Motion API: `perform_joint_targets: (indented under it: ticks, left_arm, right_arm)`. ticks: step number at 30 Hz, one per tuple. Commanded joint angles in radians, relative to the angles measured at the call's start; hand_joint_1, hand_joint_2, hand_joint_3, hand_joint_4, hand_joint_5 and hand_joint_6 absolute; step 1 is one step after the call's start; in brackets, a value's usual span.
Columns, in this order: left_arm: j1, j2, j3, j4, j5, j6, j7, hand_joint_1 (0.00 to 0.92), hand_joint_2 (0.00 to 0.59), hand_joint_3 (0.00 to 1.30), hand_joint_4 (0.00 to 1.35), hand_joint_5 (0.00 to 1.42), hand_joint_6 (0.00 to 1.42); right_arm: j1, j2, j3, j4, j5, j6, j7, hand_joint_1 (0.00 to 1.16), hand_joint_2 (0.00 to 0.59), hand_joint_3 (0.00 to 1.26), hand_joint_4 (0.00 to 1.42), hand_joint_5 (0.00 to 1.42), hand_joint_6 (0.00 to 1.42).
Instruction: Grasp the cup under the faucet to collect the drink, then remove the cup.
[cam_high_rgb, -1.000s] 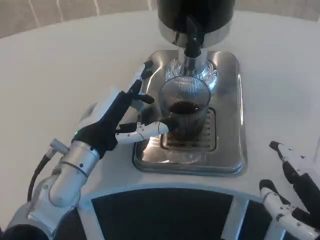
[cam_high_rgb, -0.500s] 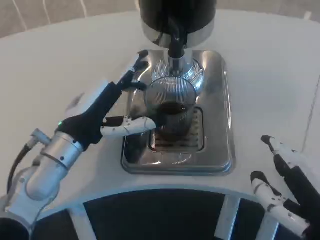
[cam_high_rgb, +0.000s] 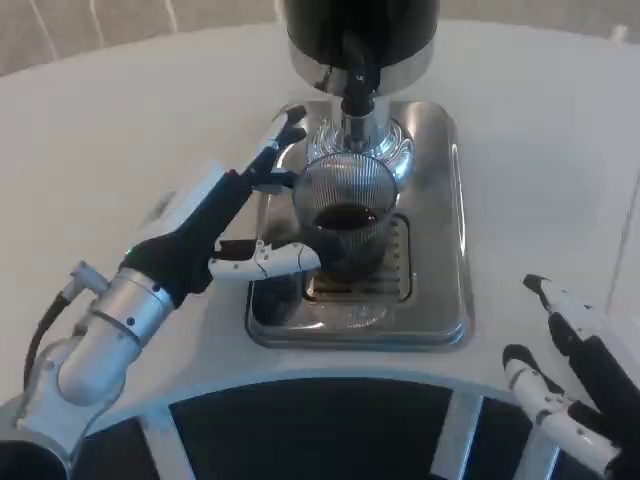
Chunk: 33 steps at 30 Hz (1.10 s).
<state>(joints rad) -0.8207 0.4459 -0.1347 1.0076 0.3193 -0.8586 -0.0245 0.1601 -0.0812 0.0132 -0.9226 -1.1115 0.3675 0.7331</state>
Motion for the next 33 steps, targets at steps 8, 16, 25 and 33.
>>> perform_joint_targets:
  ticks: [8,16,25,33]
  left_arm:
    - [0.004,-0.033,-0.007,0.012,-0.004,-0.016,-0.029,0.396,0.054,0.00,0.07,0.33,0.33]
    - [-0.006,-0.050,-0.019,0.011,0.008,-0.005,-0.040,0.400,0.055,0.00,0.07,0.36,0.35]
    - [-0.018,-0.064,-0.028,0.021,0.014,0.018,-0.049,0.401,0.055,0.00,0.07,0.38,0.38]
    - [-0.023,-0.068,-0.047,0.014,0.035,0.042,-0.023,0.400,0.055,0.00,0.08,0.40,0.40]
  right_arm:
    - [0.024,0.000,-0.021,-0.042,0.006,0.026,0.008,0.00,0.543,0.00,0.00,0.00,0.00]
    - [0.026,0.004,-0.021,-0.050,0.006,0.036,0.014,0.00,0.544,0.00,0.00,0.00,0.00]
    - [0.033,0.013,-0.012,-0.059,0.002,0.040,0.016,0.00,0.543,0.00,0.00,0.00,0.00]
    - [0.031,0.015,-0.014,-0.063,0.004,0.040,0.015,0.01,0.542,0.00,0.00,0.00,0.00]
